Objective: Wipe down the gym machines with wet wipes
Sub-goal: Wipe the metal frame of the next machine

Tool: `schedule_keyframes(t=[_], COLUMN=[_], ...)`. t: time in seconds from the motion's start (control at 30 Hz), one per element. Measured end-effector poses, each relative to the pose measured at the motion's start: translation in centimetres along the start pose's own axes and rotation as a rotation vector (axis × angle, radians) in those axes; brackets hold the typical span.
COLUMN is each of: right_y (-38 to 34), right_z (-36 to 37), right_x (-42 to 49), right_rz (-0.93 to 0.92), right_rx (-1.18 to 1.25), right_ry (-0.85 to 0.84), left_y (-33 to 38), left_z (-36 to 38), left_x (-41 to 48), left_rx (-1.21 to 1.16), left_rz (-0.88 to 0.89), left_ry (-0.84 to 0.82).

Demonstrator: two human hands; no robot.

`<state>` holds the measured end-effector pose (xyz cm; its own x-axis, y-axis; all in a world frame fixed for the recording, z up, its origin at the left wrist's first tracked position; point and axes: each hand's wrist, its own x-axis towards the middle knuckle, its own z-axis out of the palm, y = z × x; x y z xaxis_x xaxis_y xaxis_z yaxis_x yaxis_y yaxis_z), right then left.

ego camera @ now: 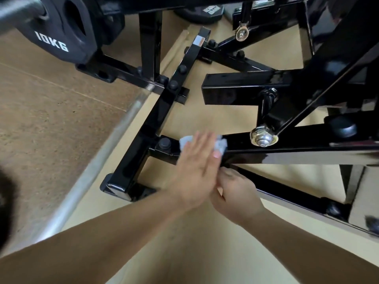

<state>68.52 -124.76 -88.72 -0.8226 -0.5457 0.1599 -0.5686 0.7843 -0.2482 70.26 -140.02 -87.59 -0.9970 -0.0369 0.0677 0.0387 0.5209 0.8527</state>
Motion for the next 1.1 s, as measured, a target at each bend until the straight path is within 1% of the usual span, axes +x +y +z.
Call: schedule_keyframes(t=[0.07, 0.1, 0.13, 0.17, 0.23, 0.27, 0.3, 0.33, 0.4, 0.43, 0.47, 0.5, 0.53, 0.57, 0.63, 0.67, 0.7, 0.73, 0.83, 0.87, 0.9, 0.93, 0.97, 1.03, 1.07, 1.1], right_y=[-0.2, -0.4, -0.5, -0.7, -1.1, -1.4, -1.8, -2.1, -2.5, -2.4, -2.3, -2.0, -1.7, -1.4, -1.0, -1.0, -1.1, -1.4, -2.1, -2.2, -2.2, -2.1, -1.9, -1.4, -1.0, -0.6], right_z=[-0.6, -1.0, -1.2, -1.6, -2.4, -2.9, -3.3, -3.8, -4.7, -5.3, -6.0, -6.7, -7.3, -7.8, -8.3, -8.4, -8.4, -8.4, -8.9, -9.2, -9.4, -9.7, -9.8, -10.2, -10.3, -10.6], right_x=[-0.7, -1.0, -1.3, -1.5, -1.7, -1.6, -1.4, -1.3, -0.8, -0.6, -0.5, -0.5, -0.6, -0.6, -0.6, -0.6, -0.5, -0.4, 0.0, 0.2, 0.2, 0.2, 0.1, -0.3, -0.7, -1.0], right_rz=[0.011, 0.017, 0.018, 0.015, -0.001, -0.003, -0.008, -0.015, 0.001, 0.034, 0.072, 0.098, 0.103, 0.088, 0.038, 0.007, -0.032, -0.074, -0.158, -0.176, -0.192, -0.201, -0.198, -0.171, -0.161, -0.152], right_rx=[0.096, 0.155, 0.197, 0.209, 0.194, 0.203, 0.228, 0.258, 0.287, 0.280, 0.262, 0.231, 0.184, 0.133, 0.082, 0.090, 0.101, 0.102, 0.058, 0.027, 0.000, -0.020, -0.034, -0.038, -0.035, -0.030], right_ry=[-0.089, -0.121, -0.148, -0.153, -0.095, -0.059, -0.027, 0.010, 0.111, 0.159, 0.187, 0.196, 0.201, 0.212, 0.239, 0.243, 0.249, 0.259, 0.314, 0.343, 0.369, 0.389, 0.405, 0.406, 0.399, 0.395], left_y=[1.1, 0.6, -0.4, -1.9, -4.3, -4.7, -4.3, -3.3, -0.8, 0.0, 0.2, -0.1, -0.9, -1.9, -3.4, -3.2, -2.5, -1.3, 1.8, 1.8, 1.5, 0.9, 0.2, -0.3, 0.0, 1.0], left_z=[0.1, -0.2, -0.8, -1.3, -2.2, -2.1, -1.7, -1.2, -0.1, -0.1, -0.5, -1.1, -1.6, -1.9, -1.9, -1.4, -0.7, 0.2, 1.1, 0.7, 0.2, -0.2, -0.5, -0.5, 0.0, 0.7], left_x=[-0.5, -0.4, -0.2, 0.0, 0.2, -0.1, -0.5, -0.8, -1.1, -1.1, -0.7, -0.2, 0.1, 0.3, 0.4, 0.2, 0.0, -0.4, -1.0, -0.8, -0.4, -0.2, 0.0, 0.0, 0.0, -0.2], left_rx=[0.040, 0.053, 0.066, 0.078, 0.089, 0.090, 0.078, 0.061, 0.055, 0.067, 0.080, 0.096, 0.112, 0.126, 0.141, 0.126, 0.107, 0.096, 0.128, 0.133, 0.132, 0.125, 0.121, 0.112, 0.113, 0.118], left_rz=[0.186, 0.238, 0.247, 0.209, 0.034, -0.051, -0.092, -0.066, 0.129, 0.237, 0.308, 0.322, 0.272, 0.164, -0.070, -0.129, -0.128, -0.057, 0.275, 0.335, 0.359, 0.328, 0.233, -0.030, -0.103, -0.100], left_ry=[-0.093, -0.125, -0.128, -0.104, -0.048, -0.037, -0.043, -0.057, -0.093, -0.112, -0.129, -0.144, -0.157, -0.155, -0.095, -0.070, -0.058, -0.057, -0.095, -0.112, -0.121, -0.120, -0.113, -0.094, -0.077, -0.054])
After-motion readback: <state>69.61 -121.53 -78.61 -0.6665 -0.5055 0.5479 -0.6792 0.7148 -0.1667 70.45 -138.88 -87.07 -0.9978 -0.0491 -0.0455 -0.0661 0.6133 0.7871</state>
